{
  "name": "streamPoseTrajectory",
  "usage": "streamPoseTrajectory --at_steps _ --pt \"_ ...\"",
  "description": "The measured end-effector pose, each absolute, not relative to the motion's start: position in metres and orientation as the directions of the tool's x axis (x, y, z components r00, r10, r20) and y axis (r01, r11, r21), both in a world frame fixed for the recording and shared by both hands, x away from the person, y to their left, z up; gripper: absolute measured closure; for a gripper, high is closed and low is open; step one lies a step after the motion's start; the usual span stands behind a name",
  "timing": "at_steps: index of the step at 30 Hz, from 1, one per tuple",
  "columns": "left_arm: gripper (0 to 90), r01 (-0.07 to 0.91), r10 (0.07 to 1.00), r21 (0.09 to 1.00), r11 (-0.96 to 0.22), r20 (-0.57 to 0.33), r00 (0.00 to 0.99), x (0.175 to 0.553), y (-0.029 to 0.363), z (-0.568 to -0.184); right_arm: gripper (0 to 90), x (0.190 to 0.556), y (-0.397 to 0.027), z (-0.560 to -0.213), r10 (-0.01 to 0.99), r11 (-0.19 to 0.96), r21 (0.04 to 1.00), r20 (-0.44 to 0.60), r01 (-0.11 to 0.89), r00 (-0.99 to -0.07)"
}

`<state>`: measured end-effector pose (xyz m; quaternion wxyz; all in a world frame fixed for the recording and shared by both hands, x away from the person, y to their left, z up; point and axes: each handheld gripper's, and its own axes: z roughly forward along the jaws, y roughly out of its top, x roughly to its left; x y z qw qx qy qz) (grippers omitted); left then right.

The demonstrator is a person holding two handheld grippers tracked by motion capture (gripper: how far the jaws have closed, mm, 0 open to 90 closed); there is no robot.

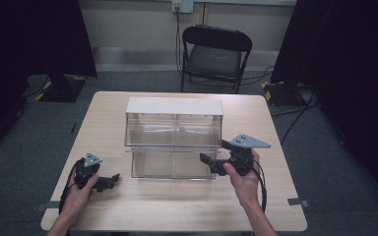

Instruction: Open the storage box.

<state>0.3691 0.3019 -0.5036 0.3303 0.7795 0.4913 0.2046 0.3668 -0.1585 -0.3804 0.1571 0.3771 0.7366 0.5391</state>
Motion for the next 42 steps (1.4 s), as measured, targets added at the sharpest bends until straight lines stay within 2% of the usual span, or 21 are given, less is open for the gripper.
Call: streamPoseTrajectory --at_steps 42 --pt "0.0 0.631 0.902 0.718 -0.293 -0.011 0.431 0.3691 0.3015 -0.5038 11.1 0.3671 -0.1587 -0.3815 0.721 0.128 0.915 0.178 0.382 -0.67"
